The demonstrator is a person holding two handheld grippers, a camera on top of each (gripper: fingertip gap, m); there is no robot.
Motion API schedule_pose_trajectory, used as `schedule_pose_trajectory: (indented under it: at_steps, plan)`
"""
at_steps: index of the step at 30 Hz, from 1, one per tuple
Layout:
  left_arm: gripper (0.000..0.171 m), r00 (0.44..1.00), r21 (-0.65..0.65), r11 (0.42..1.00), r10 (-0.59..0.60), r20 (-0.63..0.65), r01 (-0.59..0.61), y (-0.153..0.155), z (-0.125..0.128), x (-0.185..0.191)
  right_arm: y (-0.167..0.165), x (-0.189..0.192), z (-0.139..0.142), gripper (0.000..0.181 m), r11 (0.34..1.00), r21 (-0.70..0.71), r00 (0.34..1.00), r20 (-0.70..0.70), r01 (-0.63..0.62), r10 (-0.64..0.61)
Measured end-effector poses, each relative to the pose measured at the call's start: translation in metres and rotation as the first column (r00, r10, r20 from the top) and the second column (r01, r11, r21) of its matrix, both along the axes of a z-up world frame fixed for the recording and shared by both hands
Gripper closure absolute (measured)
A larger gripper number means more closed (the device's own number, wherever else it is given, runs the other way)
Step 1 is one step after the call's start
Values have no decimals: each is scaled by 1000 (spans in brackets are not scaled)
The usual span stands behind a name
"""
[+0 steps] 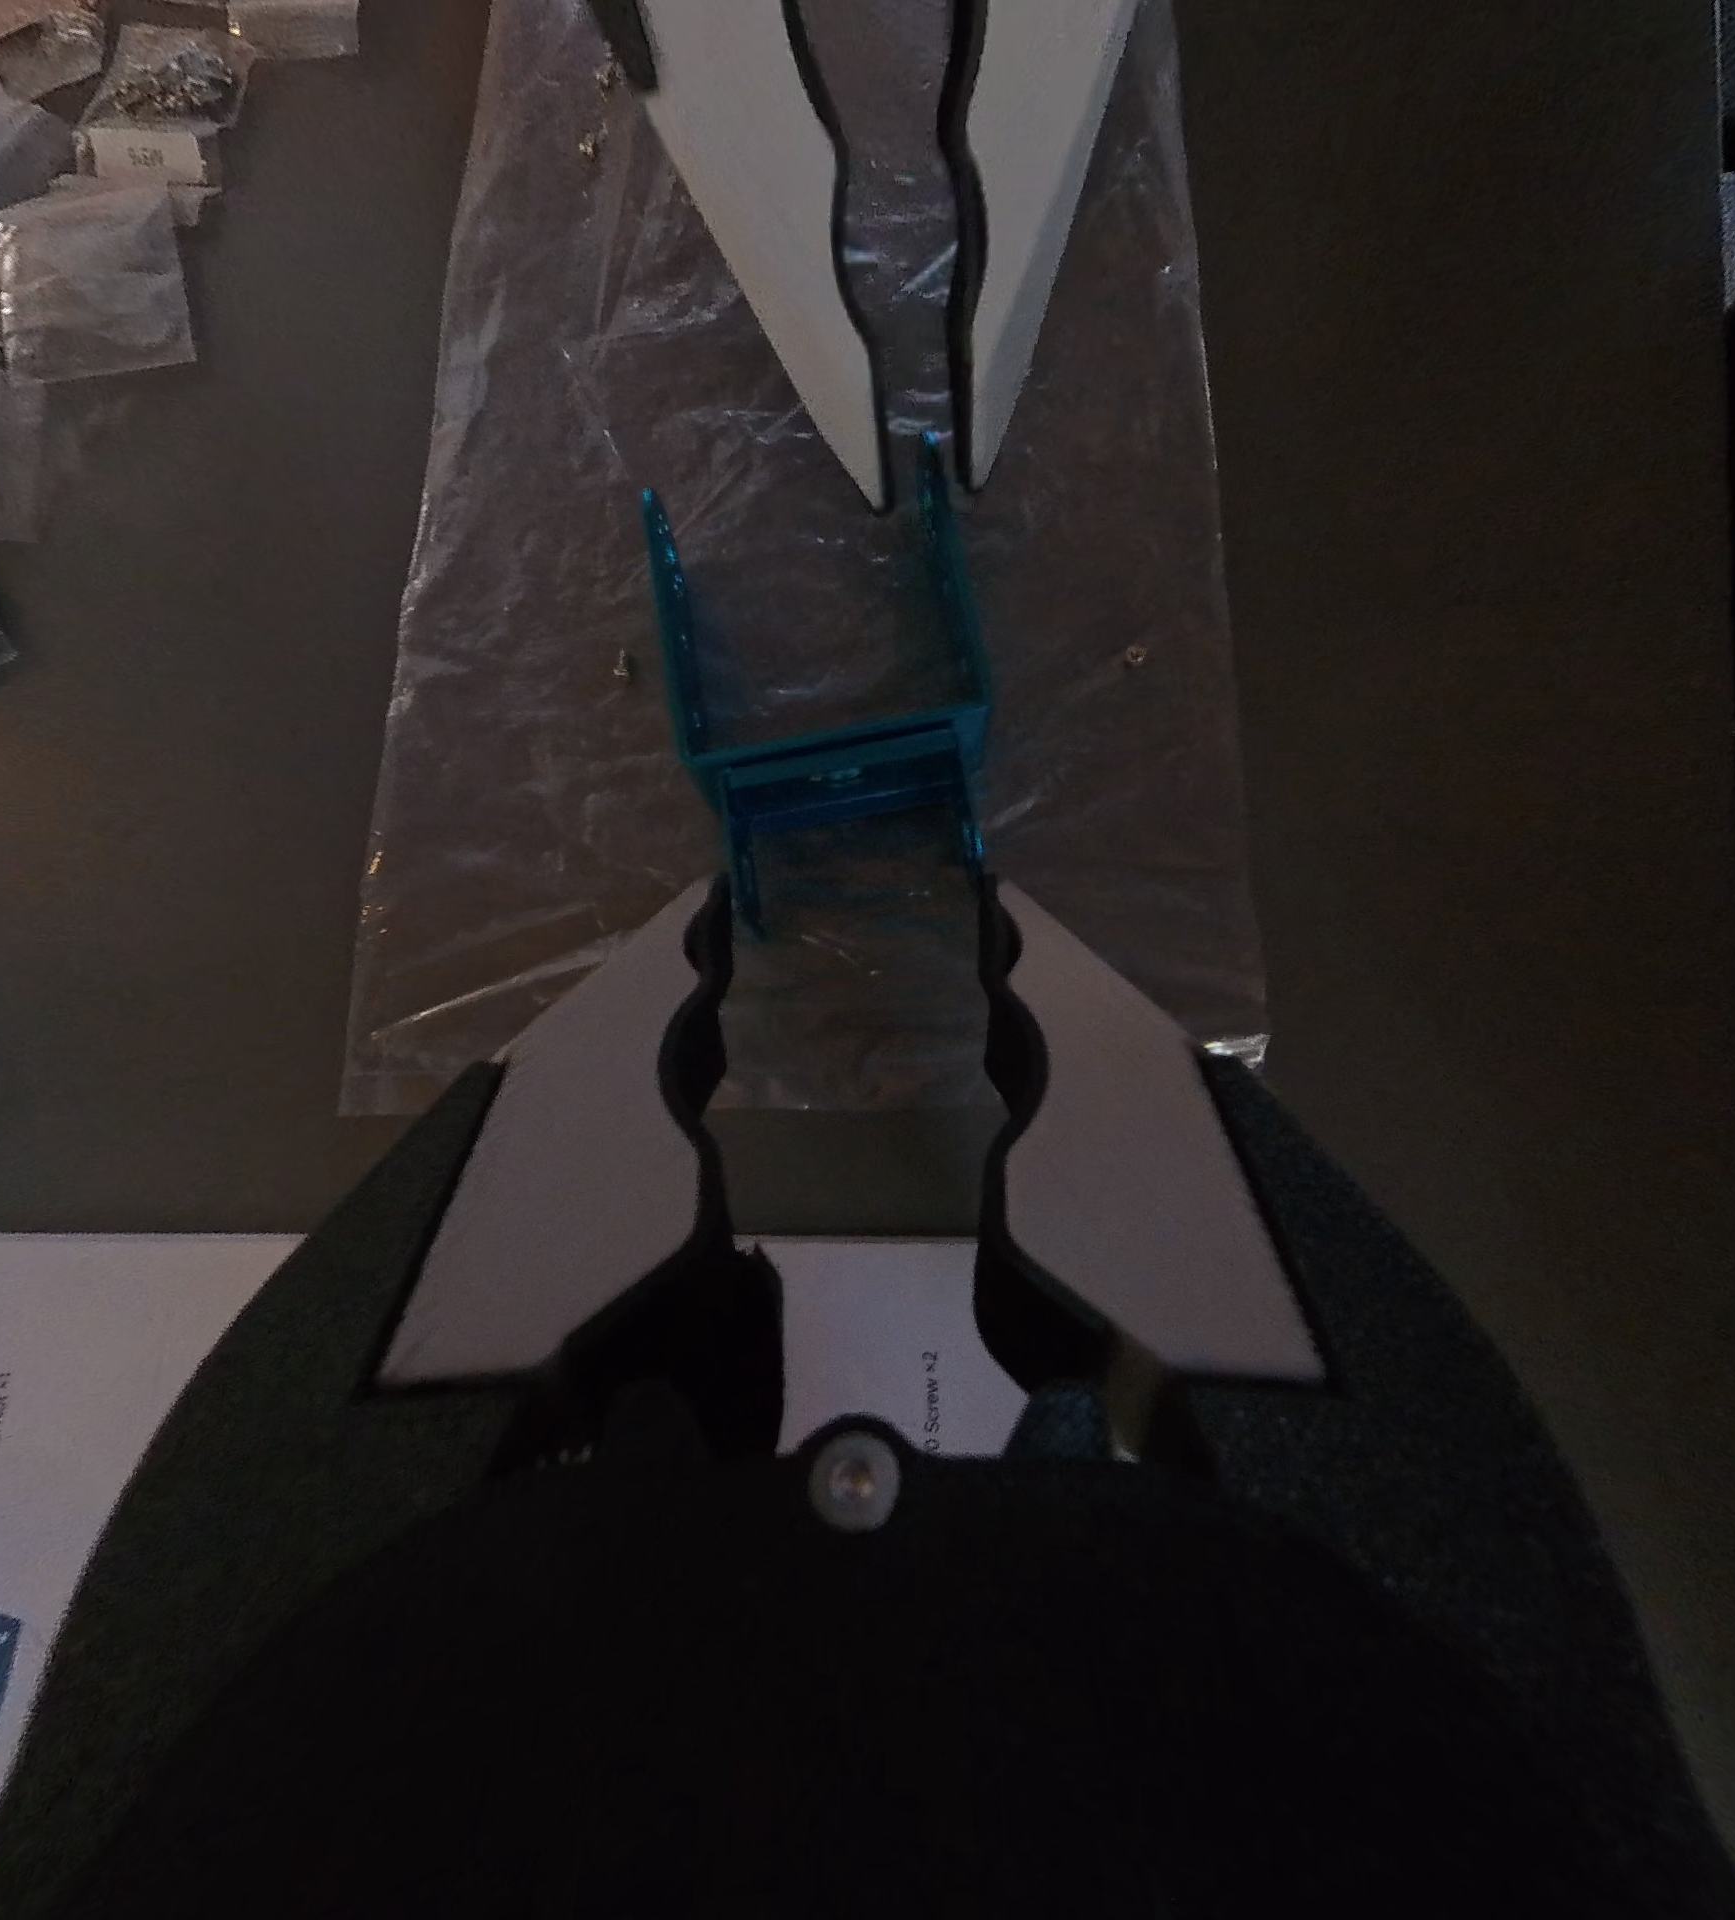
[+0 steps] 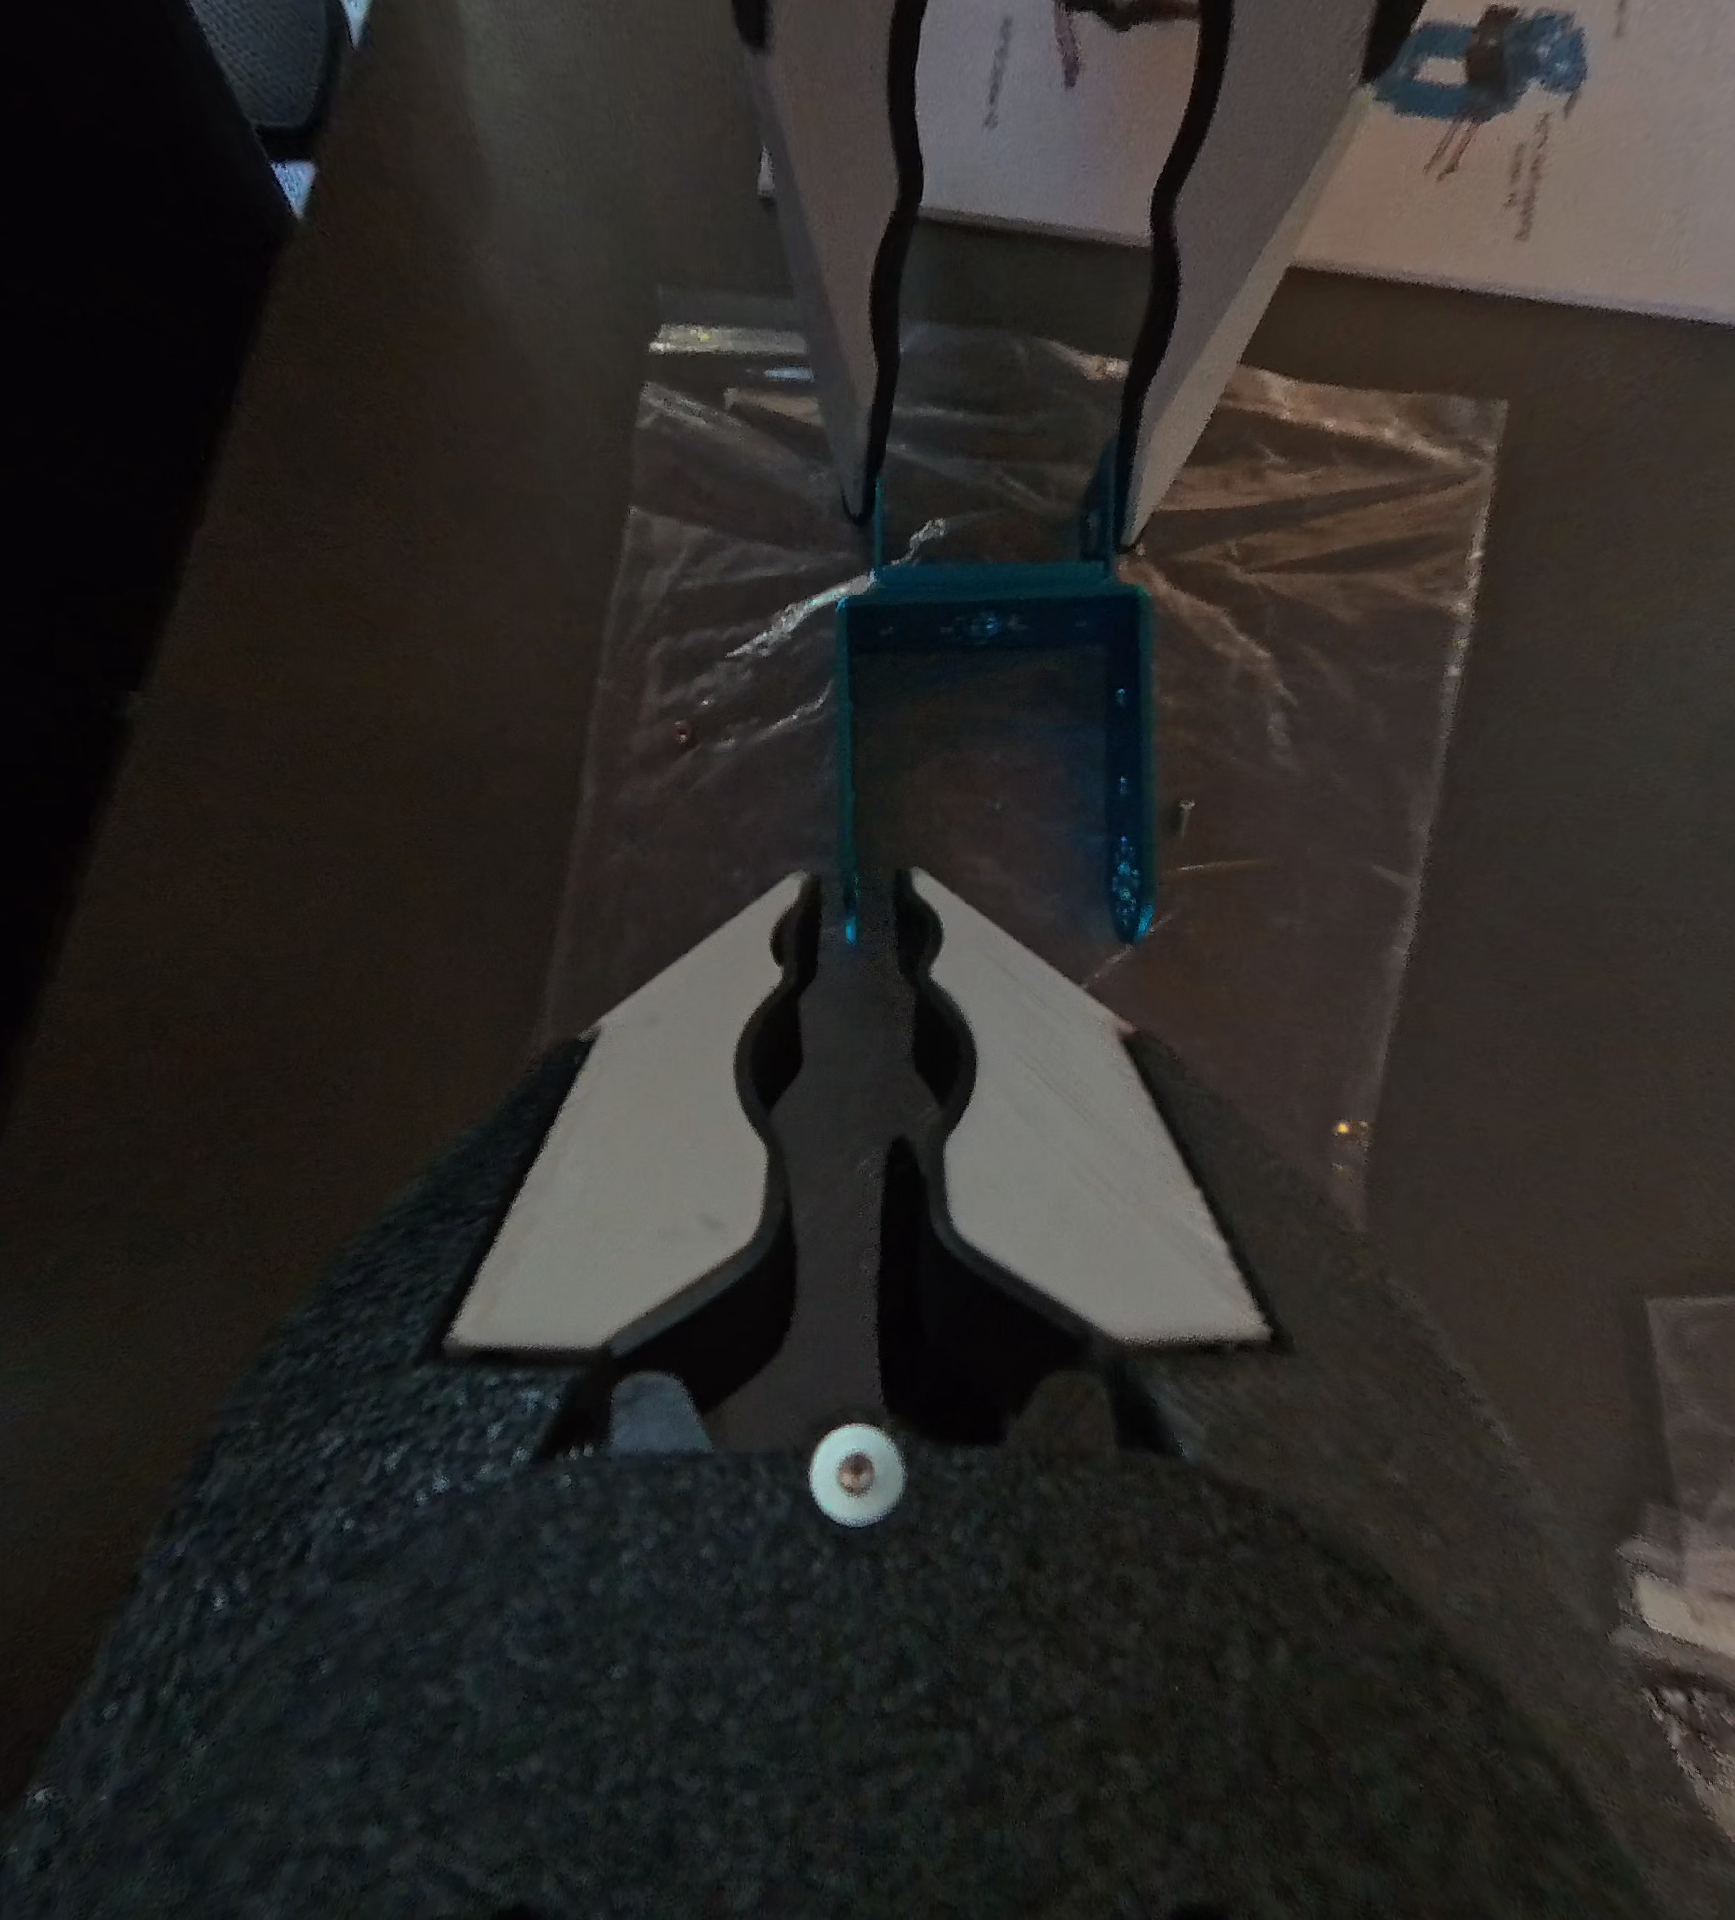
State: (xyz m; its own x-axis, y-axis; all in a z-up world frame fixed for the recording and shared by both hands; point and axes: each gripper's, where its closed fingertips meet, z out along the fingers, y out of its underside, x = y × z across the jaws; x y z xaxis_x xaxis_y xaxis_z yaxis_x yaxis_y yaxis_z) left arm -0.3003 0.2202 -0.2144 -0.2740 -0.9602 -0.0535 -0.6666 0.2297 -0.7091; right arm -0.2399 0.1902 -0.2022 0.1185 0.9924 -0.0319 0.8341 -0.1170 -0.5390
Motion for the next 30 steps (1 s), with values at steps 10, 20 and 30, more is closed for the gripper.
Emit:
schedule_pose_trajectory:
  at_steps: [10, 20, 30]
  plan:
    - [124, 1000, -2, 1000, 2, -3, -2, 1, -1, 0, -31, -20, 1, 167, 996, -46, 997, -19, -82, 81]
    - [126, 1000, -8, 1000, 0, -4, 0, -1, -1, 0, -32, -38, -10, 172, 994, 20, 994, 3, -106, 106]
    - [126, 1000, -4, 1000, 2, -4, -2, -1, -1, 0, -36, -39, -17, 178, 993, -3, 992, 45, -120, 120]
